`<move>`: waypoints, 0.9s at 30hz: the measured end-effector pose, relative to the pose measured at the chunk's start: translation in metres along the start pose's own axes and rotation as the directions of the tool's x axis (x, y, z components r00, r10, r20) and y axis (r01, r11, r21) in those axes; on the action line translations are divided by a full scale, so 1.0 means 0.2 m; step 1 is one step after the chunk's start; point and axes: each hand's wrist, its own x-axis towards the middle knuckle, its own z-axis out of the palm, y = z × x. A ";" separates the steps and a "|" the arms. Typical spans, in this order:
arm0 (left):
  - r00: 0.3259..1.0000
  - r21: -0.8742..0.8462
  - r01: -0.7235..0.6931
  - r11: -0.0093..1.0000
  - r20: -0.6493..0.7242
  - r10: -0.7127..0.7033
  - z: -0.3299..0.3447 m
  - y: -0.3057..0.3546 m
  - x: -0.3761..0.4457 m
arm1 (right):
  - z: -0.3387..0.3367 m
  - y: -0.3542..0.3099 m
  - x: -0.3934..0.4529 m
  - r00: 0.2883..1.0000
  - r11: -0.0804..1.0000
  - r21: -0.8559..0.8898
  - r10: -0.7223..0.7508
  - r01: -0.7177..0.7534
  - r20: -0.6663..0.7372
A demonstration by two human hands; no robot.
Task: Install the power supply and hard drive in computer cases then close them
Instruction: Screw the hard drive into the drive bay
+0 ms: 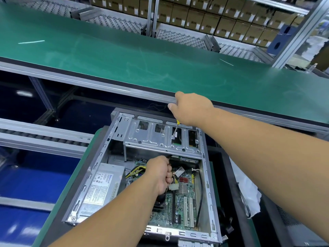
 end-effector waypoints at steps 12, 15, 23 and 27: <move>0.996 -0.144 -0.029 0.989 0.074 0.040 -0.01 0.00 -0.07 | -0.04 0.07 0.01 0.987 0.992 0.114 -0.076 0.060 0.144; 0.978 -0.270 -0.028 0.963 0.191 0.082 -0.01 0.02 -0.07 | -0.01 0.05 -0.01 1.000 0.992 -0.122 0.010 -0.011 -0.011; 0.948 -0.322 0.014 0.947 0.305 0.089 -0.01 0.05 -0.10 | -0.01 0.02 -0.01 0.997 0.996 -0.032 -0.077 0.077 0.018; 0.923 -0.215 0.030 0.976 0.381 0.056 -0.03 0.04 -0.11 | -0.01 0.03 0.00 0.996 0.996 0.085 -0.043 0.036 0.075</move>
